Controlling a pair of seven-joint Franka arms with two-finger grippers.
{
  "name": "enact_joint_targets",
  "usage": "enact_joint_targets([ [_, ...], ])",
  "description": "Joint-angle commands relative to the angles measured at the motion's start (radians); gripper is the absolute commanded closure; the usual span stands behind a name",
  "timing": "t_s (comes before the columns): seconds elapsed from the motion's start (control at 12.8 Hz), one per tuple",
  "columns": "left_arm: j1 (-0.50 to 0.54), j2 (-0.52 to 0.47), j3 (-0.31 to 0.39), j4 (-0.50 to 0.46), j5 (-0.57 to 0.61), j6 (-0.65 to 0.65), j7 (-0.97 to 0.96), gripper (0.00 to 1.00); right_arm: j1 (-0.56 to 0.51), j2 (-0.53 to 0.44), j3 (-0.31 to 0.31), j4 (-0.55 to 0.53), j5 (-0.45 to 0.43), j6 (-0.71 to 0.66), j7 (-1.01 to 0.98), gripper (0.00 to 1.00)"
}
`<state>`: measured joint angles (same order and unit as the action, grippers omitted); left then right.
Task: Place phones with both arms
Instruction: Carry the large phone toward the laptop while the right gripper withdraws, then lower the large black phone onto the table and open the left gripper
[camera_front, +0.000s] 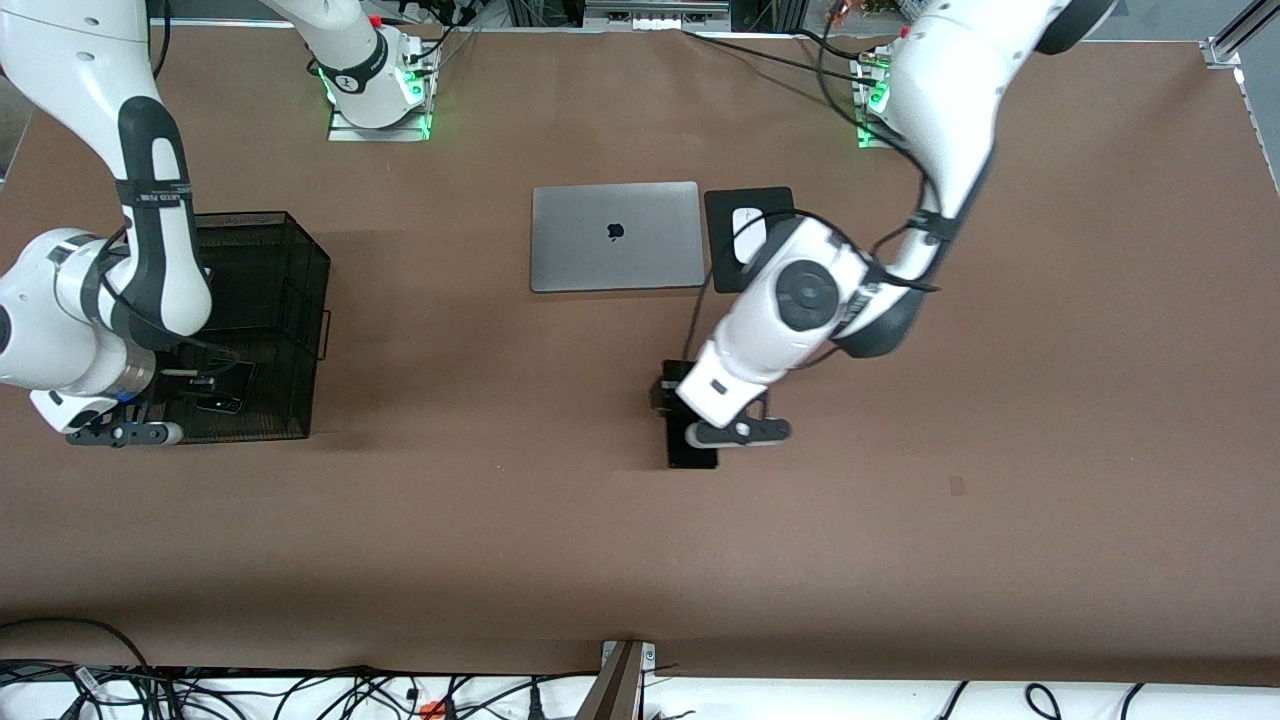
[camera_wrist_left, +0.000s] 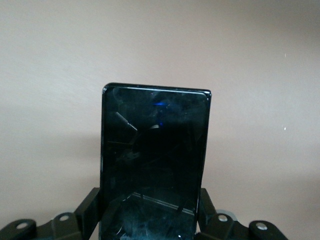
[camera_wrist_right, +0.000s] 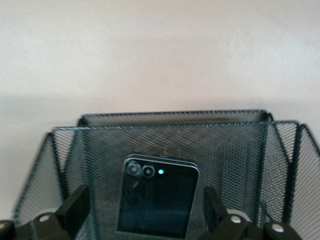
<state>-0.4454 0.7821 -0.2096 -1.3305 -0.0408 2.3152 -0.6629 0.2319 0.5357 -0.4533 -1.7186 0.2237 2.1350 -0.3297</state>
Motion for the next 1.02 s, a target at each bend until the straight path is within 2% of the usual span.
enact_joint_targets([
  [0.0,-0.131,0.126,0.094,0.161,0.015,0.001,-0.036,0.66,-0.020,-0.025,0.019,0.100,-0.039,-0.136,-0.011,0.00],
  [0.24,-0.192,0.261,0.101,0.316,0.016,0.003,-0.105,0.66,-0.054,-0.025,0.054,0.262,-0.047,-0.362,-0.005,0.00],
  [0.39,-0.243,0.284,0.134,0.327,0.016,0.001,-0.127,0.66,-0.054,-0.040,0.056,0.336,-0.050,-0.479,0.021,0.00],
  [0.55,-0.286,0.302,0.168,0.327,0.016,0.001,-0.170,0.59,-0.056,-0.091,0.077,0.356,-0.063,-0.555,0.058,0.00],
  [0.78,-0.305,0.322,0.177,0.329,0.016,0.001,-0.176,0.59,-0.126,-0.152,0.232,0.346,-0.122,-0.578,0.164,0.00],
  [0.94,-0.306,0.336,0.185,0.330,0.016,0.001,-0.176,0.57,-0.141,-0.154,0.275,0.344,-0.113,-0.577,0.230,0.00],
])
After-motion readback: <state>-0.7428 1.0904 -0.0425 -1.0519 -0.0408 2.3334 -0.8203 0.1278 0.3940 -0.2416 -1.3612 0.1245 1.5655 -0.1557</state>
